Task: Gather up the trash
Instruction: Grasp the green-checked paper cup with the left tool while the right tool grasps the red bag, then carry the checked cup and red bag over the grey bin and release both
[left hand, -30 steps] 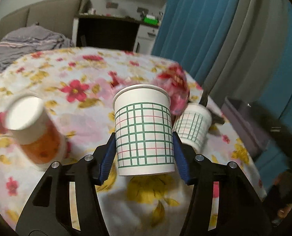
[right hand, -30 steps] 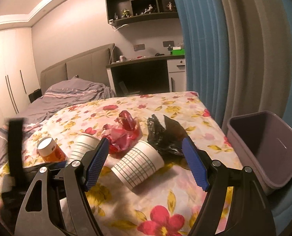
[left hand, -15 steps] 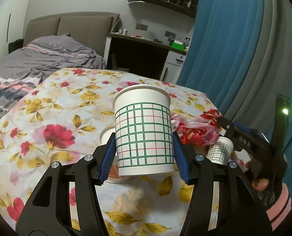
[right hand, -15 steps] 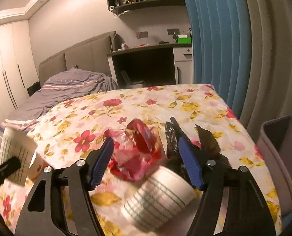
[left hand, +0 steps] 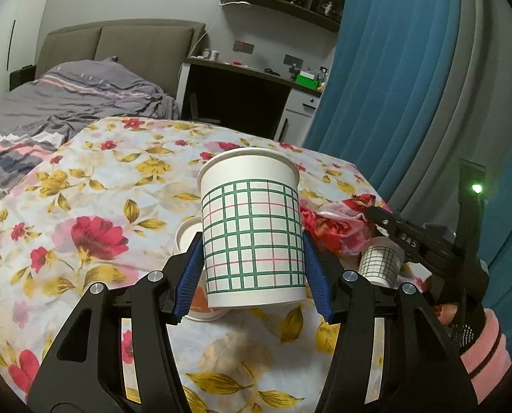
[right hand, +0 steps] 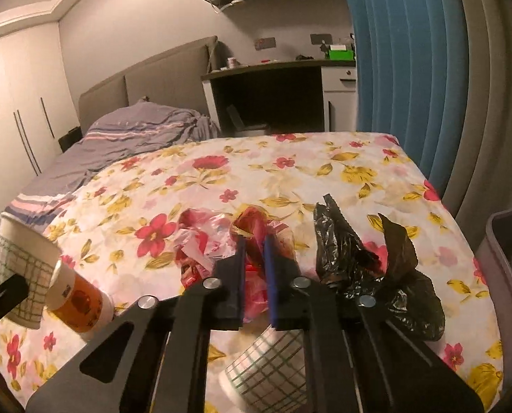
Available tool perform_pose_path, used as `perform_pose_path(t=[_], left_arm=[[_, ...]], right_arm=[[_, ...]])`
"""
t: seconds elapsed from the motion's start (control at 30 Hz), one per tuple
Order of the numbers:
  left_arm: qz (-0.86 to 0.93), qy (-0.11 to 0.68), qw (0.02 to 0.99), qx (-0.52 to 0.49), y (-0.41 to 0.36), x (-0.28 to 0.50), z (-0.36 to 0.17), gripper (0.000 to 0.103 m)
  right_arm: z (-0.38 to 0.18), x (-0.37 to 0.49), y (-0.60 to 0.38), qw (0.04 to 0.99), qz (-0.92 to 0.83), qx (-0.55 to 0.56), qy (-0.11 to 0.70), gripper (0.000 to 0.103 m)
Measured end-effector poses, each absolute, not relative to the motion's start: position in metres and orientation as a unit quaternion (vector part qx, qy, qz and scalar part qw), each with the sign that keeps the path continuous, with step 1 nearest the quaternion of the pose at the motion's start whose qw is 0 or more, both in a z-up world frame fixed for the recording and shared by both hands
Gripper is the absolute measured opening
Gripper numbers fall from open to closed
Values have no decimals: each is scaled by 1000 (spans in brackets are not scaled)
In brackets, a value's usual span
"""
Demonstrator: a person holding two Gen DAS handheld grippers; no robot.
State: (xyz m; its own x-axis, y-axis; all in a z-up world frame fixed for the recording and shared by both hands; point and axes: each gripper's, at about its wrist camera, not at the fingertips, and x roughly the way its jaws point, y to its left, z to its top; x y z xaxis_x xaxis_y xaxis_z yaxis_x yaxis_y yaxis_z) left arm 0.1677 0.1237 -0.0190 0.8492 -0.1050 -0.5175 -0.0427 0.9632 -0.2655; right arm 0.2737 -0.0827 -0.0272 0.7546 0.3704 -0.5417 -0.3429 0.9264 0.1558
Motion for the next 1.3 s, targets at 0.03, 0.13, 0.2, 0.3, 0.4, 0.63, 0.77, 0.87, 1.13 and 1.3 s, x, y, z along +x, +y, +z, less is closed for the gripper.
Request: perform_pose_path(t=[0.03,0.13,0.2,0.3,0.4,0.63,0.77,0.87,1.13,1.3], left_arm=[[-17,273,952,-136,123,167,-19,54],[-20,268,954,-134,119,163,-15,54],[-21,265,955,-134,118,161,-13,54],[-25,260,956,-131,114,157,-8,54],[-29,254,959,-125,108,153,-2,54],[-48,246,961,-118,87,143,10,54],[-70,244,961,-112,67,139,17,54],[-85,242,961,-103,50,138,21,54],[-148,244,955,-78,-13,145,29,54],[-194,248,947,-71,-57,159,29,54]], right_arm=[[-24,269,-83,938,191,22,287,4],[-15,257,-86,943,197,26,268,4],[-8,250,-89,945,200,33,258,4],[2,238,-97,948,201,41,241,4],[14,222,-107,954,199,47,220,4],[38,181,-144,966,178,65,175,4],[51,158,-175,974,153,78,150,4],[57,147,-196,978,134,85,137,4],[62,128,-254,985,74,98,120,4],[62,122,-287,989,35,96,112,4]])
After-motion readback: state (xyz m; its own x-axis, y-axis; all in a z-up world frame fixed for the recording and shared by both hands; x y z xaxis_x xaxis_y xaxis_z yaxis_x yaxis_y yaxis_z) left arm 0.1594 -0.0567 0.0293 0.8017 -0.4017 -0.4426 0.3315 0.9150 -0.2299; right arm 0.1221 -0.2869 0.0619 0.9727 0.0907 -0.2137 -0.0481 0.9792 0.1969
